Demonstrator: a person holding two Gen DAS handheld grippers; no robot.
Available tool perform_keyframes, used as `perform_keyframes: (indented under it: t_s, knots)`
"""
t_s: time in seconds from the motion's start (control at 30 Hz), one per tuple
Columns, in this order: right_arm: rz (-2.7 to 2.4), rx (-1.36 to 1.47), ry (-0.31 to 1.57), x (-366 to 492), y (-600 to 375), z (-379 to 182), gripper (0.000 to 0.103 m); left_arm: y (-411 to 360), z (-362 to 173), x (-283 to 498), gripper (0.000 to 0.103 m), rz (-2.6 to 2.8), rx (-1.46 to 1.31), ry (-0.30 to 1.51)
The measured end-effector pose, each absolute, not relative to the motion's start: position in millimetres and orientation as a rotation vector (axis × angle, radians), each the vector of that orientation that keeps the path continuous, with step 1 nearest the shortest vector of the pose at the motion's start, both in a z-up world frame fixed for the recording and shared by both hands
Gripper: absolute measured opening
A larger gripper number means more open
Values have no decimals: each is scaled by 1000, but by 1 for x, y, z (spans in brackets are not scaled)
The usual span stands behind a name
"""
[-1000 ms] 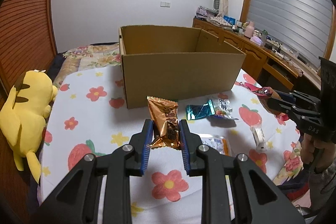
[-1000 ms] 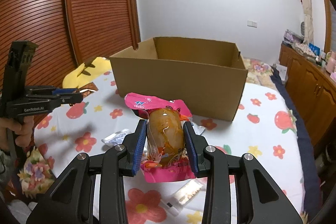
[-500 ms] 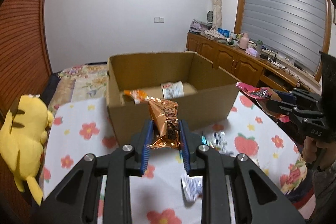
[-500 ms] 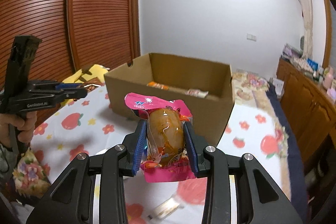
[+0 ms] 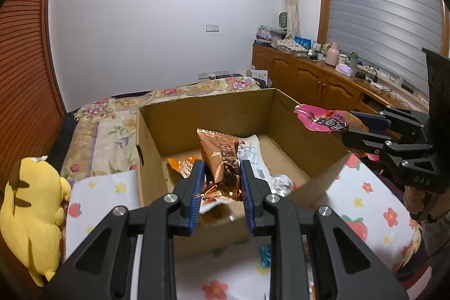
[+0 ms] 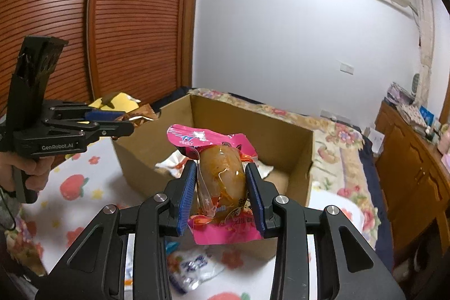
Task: Organize snacks
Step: 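Carry the gold candy with the left tool while the right tool carries the egg pouch, then lower into the box and open the left tool while the right tool releases the egg pouch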
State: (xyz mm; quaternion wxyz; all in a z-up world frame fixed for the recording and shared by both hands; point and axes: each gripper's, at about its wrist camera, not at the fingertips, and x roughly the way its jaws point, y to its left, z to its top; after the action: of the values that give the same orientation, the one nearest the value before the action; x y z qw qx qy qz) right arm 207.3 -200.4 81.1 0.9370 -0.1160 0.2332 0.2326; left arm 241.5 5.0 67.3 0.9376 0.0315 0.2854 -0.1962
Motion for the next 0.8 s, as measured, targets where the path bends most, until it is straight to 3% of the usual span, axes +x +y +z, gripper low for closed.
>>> perform_keyframes:
  t_s: [0.3, 0.8]
  knots:
    - [519, -303, 530, 266, -183, 64, 35, -8, 53, 298, 23, -431, 163, 697]
    - [608, -412, 793, 320, -164, 25, 35, -49, 24, 342, 23, -544, 283, 987]
